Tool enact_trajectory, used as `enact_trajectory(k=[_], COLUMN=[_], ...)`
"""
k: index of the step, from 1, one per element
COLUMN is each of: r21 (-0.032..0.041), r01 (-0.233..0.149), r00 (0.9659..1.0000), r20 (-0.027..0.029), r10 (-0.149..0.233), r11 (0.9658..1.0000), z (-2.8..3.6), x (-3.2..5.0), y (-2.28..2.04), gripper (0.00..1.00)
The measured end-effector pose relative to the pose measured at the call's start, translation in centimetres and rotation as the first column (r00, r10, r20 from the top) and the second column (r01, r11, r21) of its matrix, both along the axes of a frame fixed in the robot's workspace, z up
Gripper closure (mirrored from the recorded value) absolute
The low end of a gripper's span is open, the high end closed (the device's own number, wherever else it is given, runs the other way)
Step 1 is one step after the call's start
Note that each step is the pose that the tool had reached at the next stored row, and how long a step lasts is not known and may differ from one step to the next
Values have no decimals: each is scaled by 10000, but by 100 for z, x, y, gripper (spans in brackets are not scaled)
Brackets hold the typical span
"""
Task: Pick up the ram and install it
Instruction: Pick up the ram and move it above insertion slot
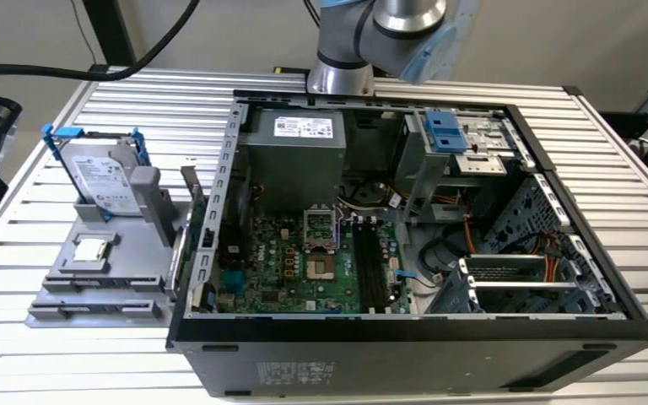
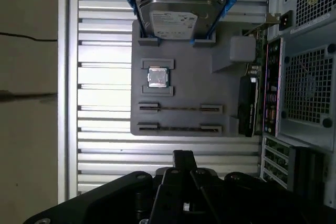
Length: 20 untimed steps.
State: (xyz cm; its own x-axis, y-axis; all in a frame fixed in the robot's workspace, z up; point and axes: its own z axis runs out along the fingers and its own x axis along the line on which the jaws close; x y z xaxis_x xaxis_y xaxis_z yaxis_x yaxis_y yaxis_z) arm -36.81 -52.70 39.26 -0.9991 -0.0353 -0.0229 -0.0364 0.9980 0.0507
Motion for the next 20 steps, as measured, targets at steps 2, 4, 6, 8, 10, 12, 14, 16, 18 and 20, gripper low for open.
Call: enact_trajectory(k=[2,4,6,8,10,12,14,16,18,20], r21=[1,1,0,0,0,0,0,0,0,0], r01=[-322,-681,-1039,-1399,-1705,-2009,-2271,-2475,-2648,-2815], r00=[9995,9977,9946,9902,9854,9796,9739,9689,9643,9596], r20=[1,2,0,0,0,1,0,1,0,1], r10=[322,681,1039,1399,1705,2009,2271,2475,2648,2815], r11=[9995,9977,9946,9902,9854,9796,9739,9689,9643,9596], z=[-1,-1,0,0,0,-1,0,0,0,0], x=[0,0,0,0,0,0,0,0,0,0], y=[0,0,0,0,0,0,0,0,0,0], gripper=[100,100,100,100,100,100,100,100,100,100])
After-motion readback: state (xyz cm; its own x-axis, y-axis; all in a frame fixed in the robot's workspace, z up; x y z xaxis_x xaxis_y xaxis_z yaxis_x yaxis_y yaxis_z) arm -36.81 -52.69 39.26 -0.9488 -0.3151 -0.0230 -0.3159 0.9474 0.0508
